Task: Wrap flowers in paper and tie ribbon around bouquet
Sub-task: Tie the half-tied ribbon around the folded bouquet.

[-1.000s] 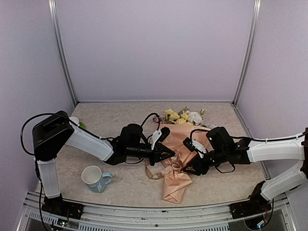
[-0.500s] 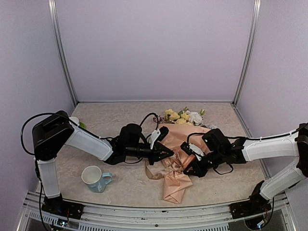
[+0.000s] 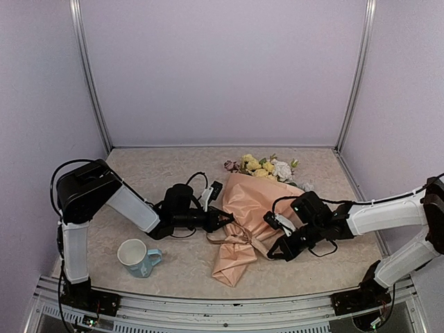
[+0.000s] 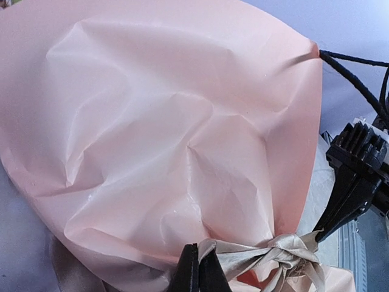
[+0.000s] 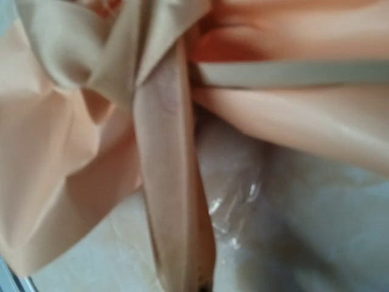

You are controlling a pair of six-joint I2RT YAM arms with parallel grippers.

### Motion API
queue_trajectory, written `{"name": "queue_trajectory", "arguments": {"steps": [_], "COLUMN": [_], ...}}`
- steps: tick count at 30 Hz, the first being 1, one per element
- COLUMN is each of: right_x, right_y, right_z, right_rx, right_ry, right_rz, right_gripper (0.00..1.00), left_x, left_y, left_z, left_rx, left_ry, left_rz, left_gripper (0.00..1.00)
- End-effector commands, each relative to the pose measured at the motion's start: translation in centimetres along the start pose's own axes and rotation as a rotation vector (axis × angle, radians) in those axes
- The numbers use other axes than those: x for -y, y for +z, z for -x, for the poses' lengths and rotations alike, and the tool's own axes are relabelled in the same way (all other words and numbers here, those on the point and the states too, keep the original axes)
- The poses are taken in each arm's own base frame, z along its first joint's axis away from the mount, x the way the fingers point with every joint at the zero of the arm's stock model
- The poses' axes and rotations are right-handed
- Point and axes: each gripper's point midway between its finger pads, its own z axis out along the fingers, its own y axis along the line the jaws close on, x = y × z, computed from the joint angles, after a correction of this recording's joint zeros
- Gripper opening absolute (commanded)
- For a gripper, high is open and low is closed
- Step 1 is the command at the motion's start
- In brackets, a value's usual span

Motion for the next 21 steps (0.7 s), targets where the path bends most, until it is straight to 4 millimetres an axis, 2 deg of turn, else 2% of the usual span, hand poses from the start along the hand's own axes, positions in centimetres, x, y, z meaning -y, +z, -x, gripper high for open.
{"name": "queue_trajectory", "arguments": {"steps": [1,3,5,9,12,17,21], "right_x": [-0.5,-0.5,-0.2,1.0,1.4,0.4,0.8], "right_y": [0.3,0.4,0.5,1.3,1.7,1.6,1.9], "right_z": [0.2,1.0,1.0,-1.5,-3.3,-2.1,-2.5], "right_rx": [0.011,0.024,0.014,-0.059,-0.104,-0.056,-0.070], "right_ry": [0.017,0.009,0.017,0.074,0.109,0.085,0.096], "right_rz": [0.025,0.018,0.006,-0.029,-0.028,0.026,0.015], "right_gripper": [0.00,0.00,0.00,0.00,0.00,0.00,0.00], "left_x": [-0.1,-0.7,-2.0,-4.0,-4.6,-4.5,-6.5], "left_y": [0.3,0.4,0.2,-0.7,-1.0,-0.3,-0.6], "left_z": [0.5,0.1,-0.2,-0.3,-0.8,-1.7,-3.1], "left_rx": [0.053,0.045,0.042,0.039,0.016,-0.014,-0.043], "left_ry": [-0.074,-0.094,-0.122,-0.161,-0.166,-0.174,-0.243], "left_rz": [-0.027,-0.002,0.051,0.171,0.214,0.197,0.276], "left_gripper": [0.00,0.00,0.00,0.00,0.00,0.00,0.00]}}
